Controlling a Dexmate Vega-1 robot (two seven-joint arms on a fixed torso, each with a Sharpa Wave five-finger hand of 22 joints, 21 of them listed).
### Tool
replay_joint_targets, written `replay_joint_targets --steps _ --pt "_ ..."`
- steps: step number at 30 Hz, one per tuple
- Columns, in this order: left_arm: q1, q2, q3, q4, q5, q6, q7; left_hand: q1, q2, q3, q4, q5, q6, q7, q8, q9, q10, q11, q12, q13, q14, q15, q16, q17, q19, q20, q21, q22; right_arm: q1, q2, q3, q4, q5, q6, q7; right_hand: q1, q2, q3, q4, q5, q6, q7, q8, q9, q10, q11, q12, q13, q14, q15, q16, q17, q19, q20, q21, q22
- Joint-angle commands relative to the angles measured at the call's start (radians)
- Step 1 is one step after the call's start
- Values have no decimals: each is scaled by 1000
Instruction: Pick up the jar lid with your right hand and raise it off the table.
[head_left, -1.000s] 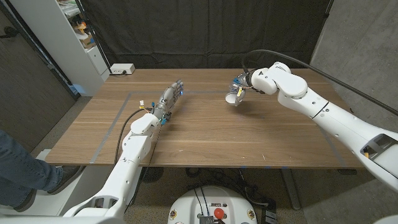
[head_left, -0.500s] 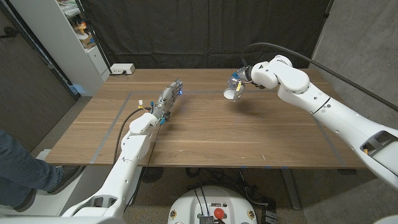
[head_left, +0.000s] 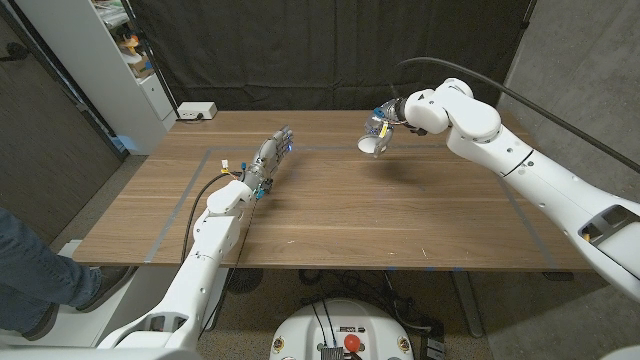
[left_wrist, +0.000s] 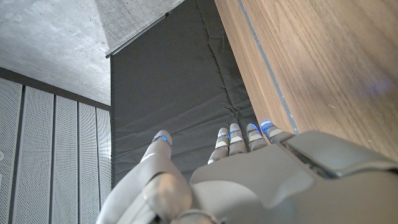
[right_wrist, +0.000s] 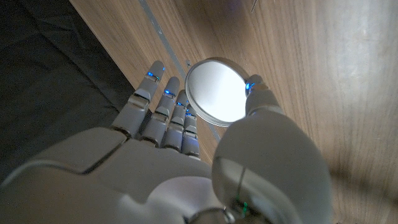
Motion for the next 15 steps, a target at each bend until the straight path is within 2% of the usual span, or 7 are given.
replay_joint_targets --steps 1,15 --pt "-2 2 -3 1 -1 -3 -3 3 13 2 -6 5 6 3 5 3 4 1 8 3 -6 -3 7 3 -4 0 3 2 29 6 13 -11 28 -23 23 27 30 11 5 -4 66 -61 4 4 9 -2 0 2 8 -9 -2 4 9 -1 0 3" --pt "0 5 -1 -10 2 5 -4 3 14 2 -6 5 6 4 5 3 6 2 9 3 -3 -1 7 3 -4 0 4 2 49 -1 38 -35 82 -55 30 25 30 12 6 -14 70 -64 2 3 16 3 0 7 23 -8 1 7 19 -2 1 3"
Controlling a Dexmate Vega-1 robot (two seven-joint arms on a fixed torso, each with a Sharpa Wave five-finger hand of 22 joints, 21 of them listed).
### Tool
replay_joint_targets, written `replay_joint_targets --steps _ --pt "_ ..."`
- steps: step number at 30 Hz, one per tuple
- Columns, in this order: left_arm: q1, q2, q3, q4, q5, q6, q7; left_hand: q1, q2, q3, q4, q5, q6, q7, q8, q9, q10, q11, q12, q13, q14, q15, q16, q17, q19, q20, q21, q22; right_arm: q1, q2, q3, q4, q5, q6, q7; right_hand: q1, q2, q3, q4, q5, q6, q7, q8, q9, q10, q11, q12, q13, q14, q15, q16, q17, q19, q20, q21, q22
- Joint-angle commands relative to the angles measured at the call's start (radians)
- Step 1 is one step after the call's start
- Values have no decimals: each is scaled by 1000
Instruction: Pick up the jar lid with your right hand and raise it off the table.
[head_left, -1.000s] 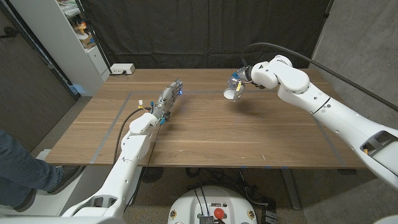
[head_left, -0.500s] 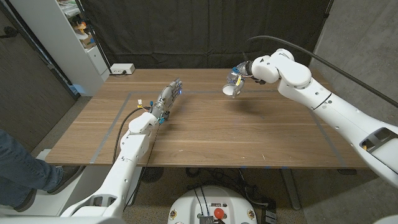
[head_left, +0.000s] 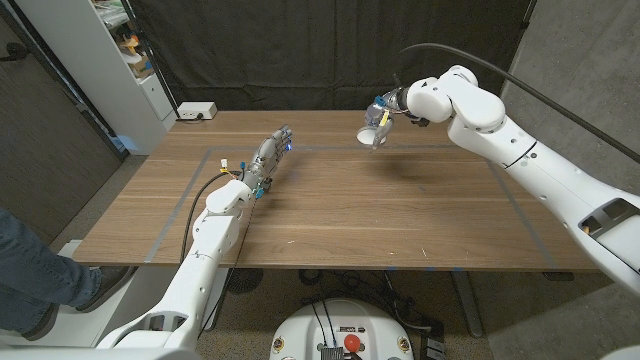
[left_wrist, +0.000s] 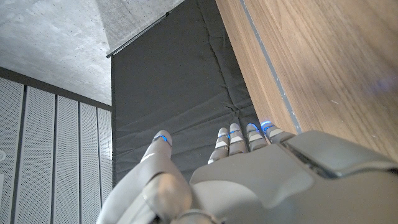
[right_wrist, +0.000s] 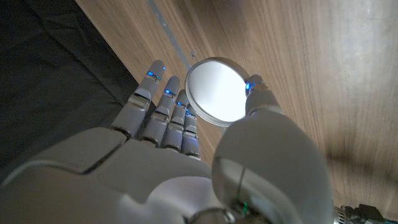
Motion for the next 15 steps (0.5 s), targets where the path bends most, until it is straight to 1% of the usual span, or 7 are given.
replay_joint_targets --steps 1,5,8,15 --pt "2 4 1 -13 4 8 0 3 14 4 -4 5 7 4 5 3 7 2 9 3 -3 -1 7 3 -4 0 4 2 19 -7 19 -21 43 -27 9 26 30 12 5 -8 70 -64 3 3 14 4 0 7 13 -9 1 4 20 -2 1 3" --pt "7 5 0 -25 4 12 3 3 14 4 -4 5 7 4 5 3 6 3 9 3 -3 -1 7 3 -4 0 4 2 26 -10 20 -29 47 -34 9 27 31 12 5 -10 70 -65 2 2 15 2 0 8 15 -10 1 6 25 -4 2 3" --pt "11 7 -2 -33 4 16 4 3 14 4 -4 5 6 3 5 3 6 2 9 3 -3 -1 7 3 -4 0 4 2 29 -11 22 -35 52 -42 11 28 32 13 5 -13 71 -63 1 2 14 6 -1 10 15 -10 1 7 26 -4 2 3" --pt "13 9 -1 -39 5 19 3 3 14 4 -5 5 7 3 5 3 7 1 9 3 -3 -1 8 3 -4 0 4 2 32 -16 18 -41 53 -49 9 31 32 14 3 -17 73 -62 0 1 18 5 -1 11 12 -9 -1 8 19 -4 -3 3"
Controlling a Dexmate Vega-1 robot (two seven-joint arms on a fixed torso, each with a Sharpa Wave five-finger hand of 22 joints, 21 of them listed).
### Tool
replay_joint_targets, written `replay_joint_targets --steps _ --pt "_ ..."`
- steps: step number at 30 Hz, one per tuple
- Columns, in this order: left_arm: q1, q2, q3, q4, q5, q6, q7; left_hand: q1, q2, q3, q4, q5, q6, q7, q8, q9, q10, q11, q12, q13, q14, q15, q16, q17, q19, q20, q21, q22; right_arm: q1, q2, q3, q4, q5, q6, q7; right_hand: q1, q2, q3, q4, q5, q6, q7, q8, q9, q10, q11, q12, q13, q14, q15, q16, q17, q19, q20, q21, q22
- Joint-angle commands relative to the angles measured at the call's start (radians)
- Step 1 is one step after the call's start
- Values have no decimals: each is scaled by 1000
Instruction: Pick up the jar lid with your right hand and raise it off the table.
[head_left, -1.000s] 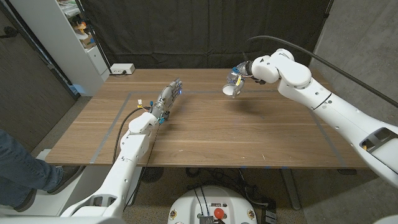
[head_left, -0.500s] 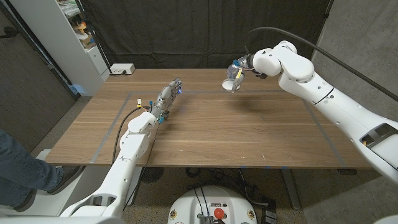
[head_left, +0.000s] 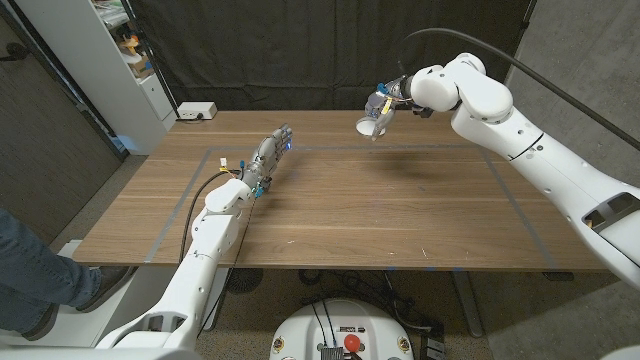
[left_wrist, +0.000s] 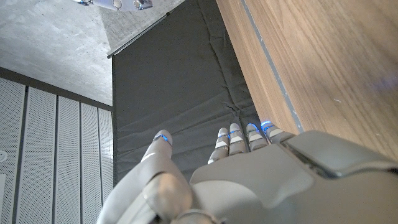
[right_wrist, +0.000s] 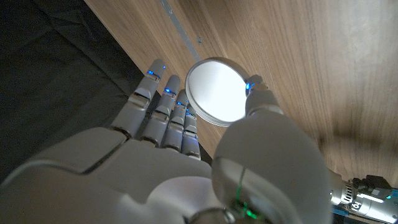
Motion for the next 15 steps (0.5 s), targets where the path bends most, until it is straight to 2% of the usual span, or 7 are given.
replay_joint_targets --steps 1,15 --pt "8 4 -1 -18 3 12 3 -2 9 4 -5 5 7 3 5 3 6 1 9 3 -2 -1 4 3 -4 0 4 2 10 -7 1 -15 14 -20 1 31 32 14 3 -2 73 -63 5 1 13 0 3 2 3 -7 -2 2 -3 3 -3 3" --pt "7 5 3 -19 5 14 2 -2 9 3 -6 5 7 3 5 3 7 2 9 3 -2 -1 3 3 -4 0 4 2 9 -14 -7 -8 19 -26 -1 34 34 17 3 -11 76 -62 2 -1 13 -3 -1 6 1 -6 -5 4 -8 5 -8 2"
